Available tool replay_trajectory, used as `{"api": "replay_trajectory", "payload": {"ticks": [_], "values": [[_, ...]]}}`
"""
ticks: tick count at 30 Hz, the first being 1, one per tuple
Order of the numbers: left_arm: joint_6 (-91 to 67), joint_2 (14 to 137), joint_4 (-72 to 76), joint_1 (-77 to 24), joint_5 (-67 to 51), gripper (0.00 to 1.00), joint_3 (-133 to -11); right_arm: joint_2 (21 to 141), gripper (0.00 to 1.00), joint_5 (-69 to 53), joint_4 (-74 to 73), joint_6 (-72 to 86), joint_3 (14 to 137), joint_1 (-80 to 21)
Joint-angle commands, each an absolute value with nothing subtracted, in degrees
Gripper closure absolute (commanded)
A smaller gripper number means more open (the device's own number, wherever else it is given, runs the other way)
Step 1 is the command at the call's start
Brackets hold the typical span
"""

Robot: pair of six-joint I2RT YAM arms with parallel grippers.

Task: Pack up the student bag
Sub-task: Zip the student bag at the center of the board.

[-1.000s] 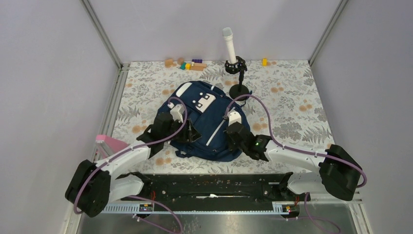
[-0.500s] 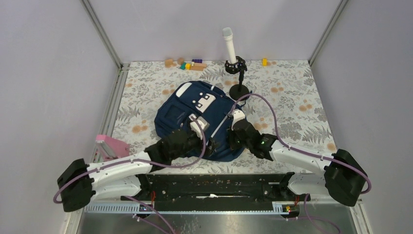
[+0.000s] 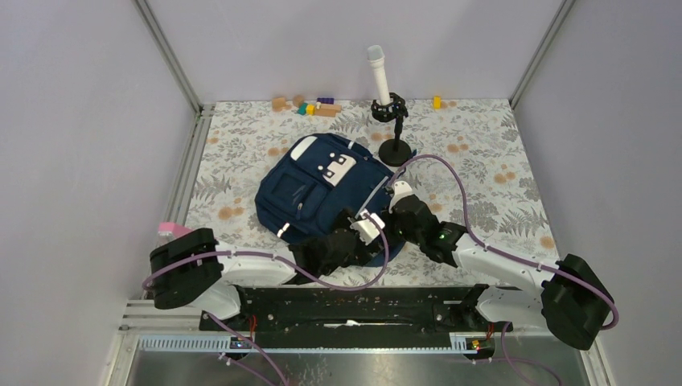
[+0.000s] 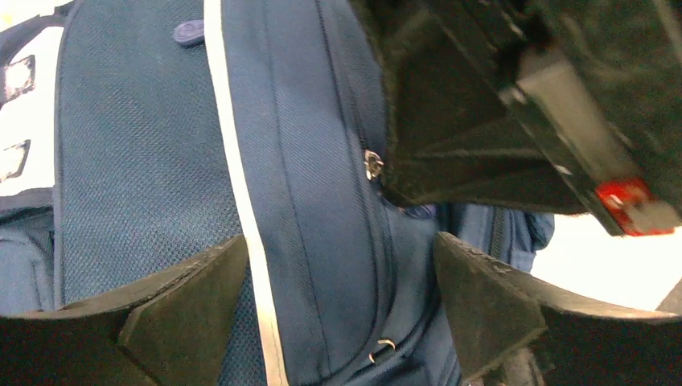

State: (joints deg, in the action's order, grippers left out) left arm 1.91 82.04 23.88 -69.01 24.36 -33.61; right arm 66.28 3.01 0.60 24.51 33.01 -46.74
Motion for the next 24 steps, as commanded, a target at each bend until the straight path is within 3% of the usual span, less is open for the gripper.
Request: {"api": "replay_trajectory", "payload": {"ticks": [1, 2, 6, 8, 11, 12, 24], "values": [[4.92, 85.05, 25.81, -69.17, 34.21, 0.26, -37.67, 64.98, 1.00, 0.26, 2.93, 25.49, 32.89, -46.18], [5.06, 85.50, 25.67, -69.25, 35.55, 0.38, -37.70, 64.90, 1.00, 0.19, 2.90, 25.53, 32.87, -45.96], [5.34, 84.63, 27.54, -69.26, 36.34, 0.62, -35.20, 64.89, 1.00, -0.43, 2.93, 25.40, 32.89, -45.23], [4.81, 84.14, 27.81, -69.26, 36.17, 0.68, -34.01, 65.08, 1.00, -0.28, 2.90, 25.35, 33.02, -44.79], [4.03, 84.07, 26.93, -69.26, 36.60, 0.84, -33.38, 65.45, 1.00, 0.44, 2.88, 24.99, 33.56, -44.53], [3.64, 83.96, 26.71, -69.26, 36.91, 0.98, -33.13, 65.43, 1.00, 1.72, 2.88, 24.88, 33.65, -44.43], [-1.87, 76.14, 22.87, -69.26, 39.48, 1.00, -27.28, 68.48, 1.00, 9.65, 1.76, 19.99, 37.20, -39.92]]}}
